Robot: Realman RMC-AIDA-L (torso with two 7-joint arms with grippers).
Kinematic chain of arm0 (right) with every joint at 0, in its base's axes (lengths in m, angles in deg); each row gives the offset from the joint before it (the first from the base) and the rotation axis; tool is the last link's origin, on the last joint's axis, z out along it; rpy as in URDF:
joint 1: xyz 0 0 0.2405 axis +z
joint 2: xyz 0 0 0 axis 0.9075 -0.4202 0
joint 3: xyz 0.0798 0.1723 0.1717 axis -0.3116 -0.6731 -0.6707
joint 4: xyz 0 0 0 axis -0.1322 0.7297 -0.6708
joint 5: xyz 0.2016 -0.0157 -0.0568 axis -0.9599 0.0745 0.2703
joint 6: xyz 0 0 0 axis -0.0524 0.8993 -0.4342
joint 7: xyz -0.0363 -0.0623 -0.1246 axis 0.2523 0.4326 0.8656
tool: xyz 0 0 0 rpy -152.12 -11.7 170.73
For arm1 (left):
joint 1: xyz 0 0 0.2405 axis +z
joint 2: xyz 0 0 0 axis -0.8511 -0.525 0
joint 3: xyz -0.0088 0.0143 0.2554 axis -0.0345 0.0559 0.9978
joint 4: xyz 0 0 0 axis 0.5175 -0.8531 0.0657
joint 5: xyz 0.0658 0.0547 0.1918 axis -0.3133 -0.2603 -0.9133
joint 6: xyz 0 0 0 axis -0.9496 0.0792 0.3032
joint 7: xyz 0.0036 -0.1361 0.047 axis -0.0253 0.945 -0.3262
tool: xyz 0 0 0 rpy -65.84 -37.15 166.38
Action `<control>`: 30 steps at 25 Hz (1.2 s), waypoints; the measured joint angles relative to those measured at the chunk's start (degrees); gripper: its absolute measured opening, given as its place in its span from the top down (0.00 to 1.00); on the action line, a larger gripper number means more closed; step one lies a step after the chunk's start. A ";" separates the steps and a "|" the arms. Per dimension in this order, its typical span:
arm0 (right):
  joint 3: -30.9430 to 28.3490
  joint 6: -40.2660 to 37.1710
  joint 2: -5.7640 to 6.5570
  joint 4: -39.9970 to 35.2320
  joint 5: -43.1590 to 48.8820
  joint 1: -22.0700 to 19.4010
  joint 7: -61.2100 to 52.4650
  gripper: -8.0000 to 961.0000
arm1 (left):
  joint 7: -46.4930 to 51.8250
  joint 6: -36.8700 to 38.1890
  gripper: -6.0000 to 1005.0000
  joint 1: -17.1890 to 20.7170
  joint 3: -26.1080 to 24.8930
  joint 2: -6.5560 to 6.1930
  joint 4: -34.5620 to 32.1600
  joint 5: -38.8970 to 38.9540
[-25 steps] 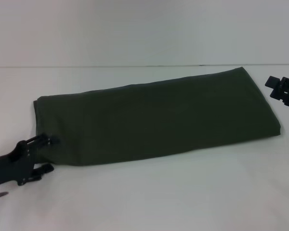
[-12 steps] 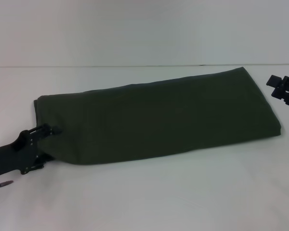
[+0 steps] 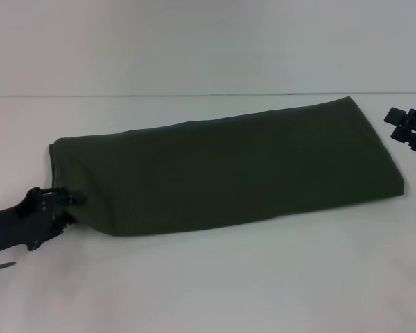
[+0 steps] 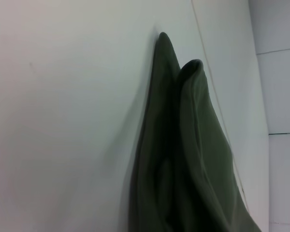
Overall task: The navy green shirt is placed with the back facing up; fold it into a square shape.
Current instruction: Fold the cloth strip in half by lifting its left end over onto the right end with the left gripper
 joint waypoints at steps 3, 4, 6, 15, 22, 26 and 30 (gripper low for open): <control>-0.04 -0.01 0.00 0.00 0.00 0.00 0.00 0.34 | -1.13 0.03 0.45 -0.06 0.08 -0.07 0.12 -0.18; -0.04 -0.01 0.00 0.00 -0.01 0.00 0.00 0.34 | -1.56 0.22 0.51 -0.07 0.09 -0.12 0.10 -0.15; -0.05 -0.01 0.00 0.00 0.00 0.00 0.00 0.34 | -2.51 0.87 0.65 -0.08 0.03 -0.30 -0.02 0.03; -0.74 0.38 0.00 0.00 0.00 0.15 0.00 0.34 | -8.48 1.09 0.91 0.51 -0.47 -2.63 -1.55 0.19; -2.31 0.43 -0.01 0.76 0.00 0.09 0.01 0.34 | -8.68 -2.84 0.97 2.53 -0.28 -4.47 -3.86 -0.46; -2.74 0.50 -0.06 0.81 0.00 0.04 0.01 0.34 | -8.69 -4.88 0.97 3.69 -0.57 -4.74 -5.56 -0.49; -2.90 0.22 -0.09 1.24 -0.01 0.01 0.01 0.35 | -8.77 -5.39 0.97 3.86 -0.57 -4.48 -5.96 -0.49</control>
